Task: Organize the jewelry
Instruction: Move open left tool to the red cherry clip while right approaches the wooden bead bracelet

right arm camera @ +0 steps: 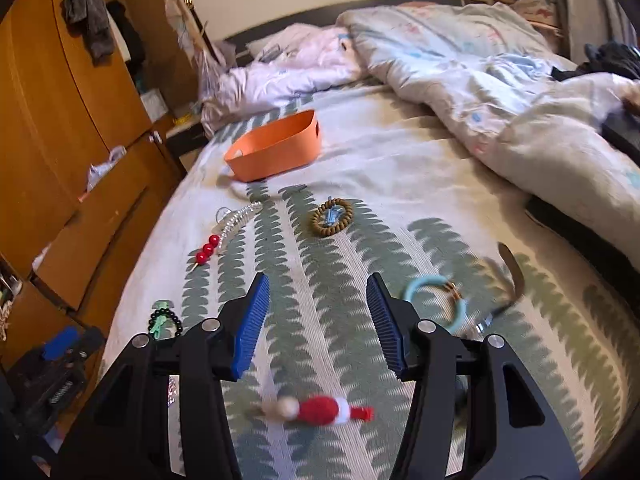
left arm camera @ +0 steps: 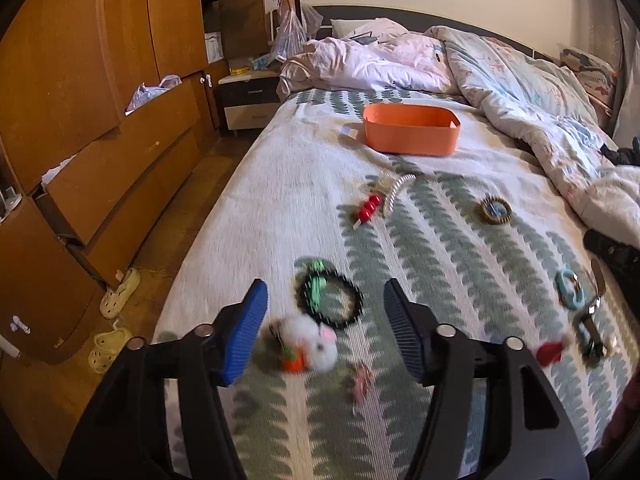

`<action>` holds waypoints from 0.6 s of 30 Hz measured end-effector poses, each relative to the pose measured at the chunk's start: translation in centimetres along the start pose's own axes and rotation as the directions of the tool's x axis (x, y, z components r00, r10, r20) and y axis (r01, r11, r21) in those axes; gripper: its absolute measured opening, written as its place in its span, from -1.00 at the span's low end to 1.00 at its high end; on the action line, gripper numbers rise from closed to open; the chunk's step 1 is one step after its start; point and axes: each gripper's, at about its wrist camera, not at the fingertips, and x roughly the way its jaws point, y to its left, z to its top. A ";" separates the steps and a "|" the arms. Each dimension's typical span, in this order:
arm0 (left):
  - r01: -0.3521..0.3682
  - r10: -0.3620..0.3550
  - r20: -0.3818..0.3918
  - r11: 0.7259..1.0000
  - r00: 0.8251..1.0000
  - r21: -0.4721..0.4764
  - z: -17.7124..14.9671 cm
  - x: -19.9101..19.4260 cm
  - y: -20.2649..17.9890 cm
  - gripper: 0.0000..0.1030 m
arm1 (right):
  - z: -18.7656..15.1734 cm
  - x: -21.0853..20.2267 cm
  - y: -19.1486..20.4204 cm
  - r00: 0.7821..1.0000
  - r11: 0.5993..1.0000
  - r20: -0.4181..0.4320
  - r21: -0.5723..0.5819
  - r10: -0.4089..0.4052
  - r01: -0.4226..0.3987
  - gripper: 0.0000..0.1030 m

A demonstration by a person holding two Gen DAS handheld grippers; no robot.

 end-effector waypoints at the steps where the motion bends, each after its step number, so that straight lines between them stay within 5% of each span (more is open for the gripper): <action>1: 0.015 -0.015 -0.013 1.000 1.000 -0.005 0.9 0.4 0.3 0.28 | 0.6 0.8 0.1 1.000 1.000 -0.022 0.002 0.006 -0.006 0.05; 9: 0.026 -0.024 -0.108 0.999 0.994 0.022 6.5 6.6 0.9 0.34 | 5.0 8.1 0.3 0.987 1.000 -0.156 0.015 -0.024 0.027 0.05; 13: 0.045 -0.045 -0.200 0.999 0.979 -0.005 7.7 11.3 1.0 0.34 | 6.7 11.1 -0.1 0.982 0.998 -0.181 0.021 -0.057 0.062 0.05; 18: 0.029 -0.019 -0.226 0.999 0.974 0.040 8.7 14.8 -0.3 0.34 | 7.7 14.4 -1.1 0.970 0.996 -0.232 0.041 -0.065 0.077 0.05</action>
